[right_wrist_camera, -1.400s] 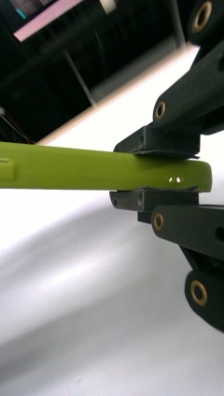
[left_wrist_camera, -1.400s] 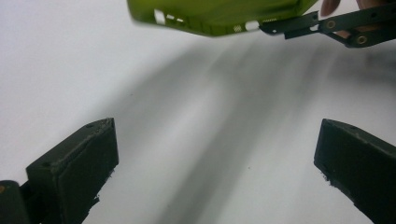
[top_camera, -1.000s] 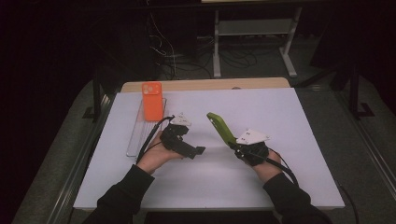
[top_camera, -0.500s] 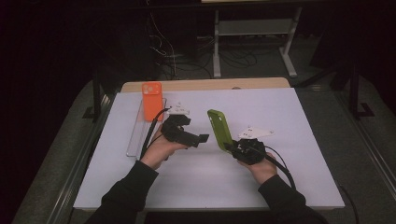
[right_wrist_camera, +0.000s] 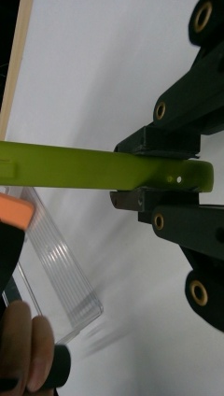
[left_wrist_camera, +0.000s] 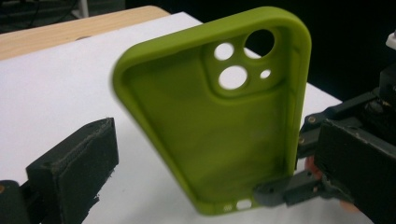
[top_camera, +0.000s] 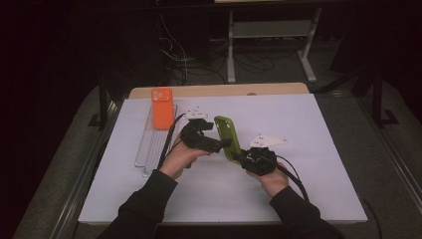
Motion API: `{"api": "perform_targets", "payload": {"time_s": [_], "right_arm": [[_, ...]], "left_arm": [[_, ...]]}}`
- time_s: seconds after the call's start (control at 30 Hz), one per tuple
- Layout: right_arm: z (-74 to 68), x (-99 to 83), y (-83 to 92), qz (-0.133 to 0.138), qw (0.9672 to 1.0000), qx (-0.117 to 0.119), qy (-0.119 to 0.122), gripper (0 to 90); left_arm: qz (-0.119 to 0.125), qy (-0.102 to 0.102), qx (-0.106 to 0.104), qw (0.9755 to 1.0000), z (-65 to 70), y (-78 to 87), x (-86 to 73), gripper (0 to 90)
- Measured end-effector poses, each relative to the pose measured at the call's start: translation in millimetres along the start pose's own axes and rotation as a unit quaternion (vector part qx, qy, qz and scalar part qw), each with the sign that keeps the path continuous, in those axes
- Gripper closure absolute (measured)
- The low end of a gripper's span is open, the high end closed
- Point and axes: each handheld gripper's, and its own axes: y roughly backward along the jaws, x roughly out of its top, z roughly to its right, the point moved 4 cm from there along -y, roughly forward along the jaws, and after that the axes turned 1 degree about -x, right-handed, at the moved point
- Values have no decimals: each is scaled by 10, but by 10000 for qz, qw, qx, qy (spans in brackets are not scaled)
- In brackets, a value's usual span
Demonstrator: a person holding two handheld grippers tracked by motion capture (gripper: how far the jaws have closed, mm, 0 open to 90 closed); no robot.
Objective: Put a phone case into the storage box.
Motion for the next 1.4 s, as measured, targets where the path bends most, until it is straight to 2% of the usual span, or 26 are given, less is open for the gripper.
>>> {"api": "perform_targets", "payload": {"time_s": [0.1,0.27,0.33,0.43,0.47,0.63,0.73,0.77,1.0,1.03,1.07,1.13,1.23,1.4], "right_arm": [[-19,14,-7,27,10000,35,25,760],[-43,22,-10,41,10000,80,5,759],[-43,18,-14,41,10000,67,35,760],[-42,12,-5,8,10000,41,-2,760],[-35,13,-1,23,10000,23,10,759],[-24,4,-4,-1,10000,-28,43,759],[-25,-7,-12,-55,10000,-32,31,759],[-25,-10,-21,-49,10000,-34,49,759],[-50,-14,-47,-67,9999,13,105,747],[-47,-9,-45,-60,9999,45,98,714],[-43,-7,-41,-75,9999,96,85,645],[-22,-12,-20,-133,9998,108,54,516],[51,-21,42,-202,9997,135,-80,429],[215,-67,174,-305,9995,-52,0,315]], "left_arm": [[12,-61,-18,10000,10,-47,16,0],[62,23,-91,9999,16,-121,21,0],[70,-25,-102,9999,17,-144,23,0],[165,-21,-35,9999,9,-137,37,54],[205,54,-51,9998,8,-137,41,79],[168,-51,-57,9998,-1,-152,30,90],[202,37,-116,9997,18,-147,33,109],[281,133,-175,9994,30,-142,44,120],[279,96,-162,9994,37,-108,63,151],[247,51,-114,9996,37,-102,69,151],[212,-45,-40,9998,24,-91,79,153],[276,1,4,9996,-9,-56,111,154],[272,68,168,9995,-78,37,181,154],[261,64,470,9985,-227,235,314,154]]}}
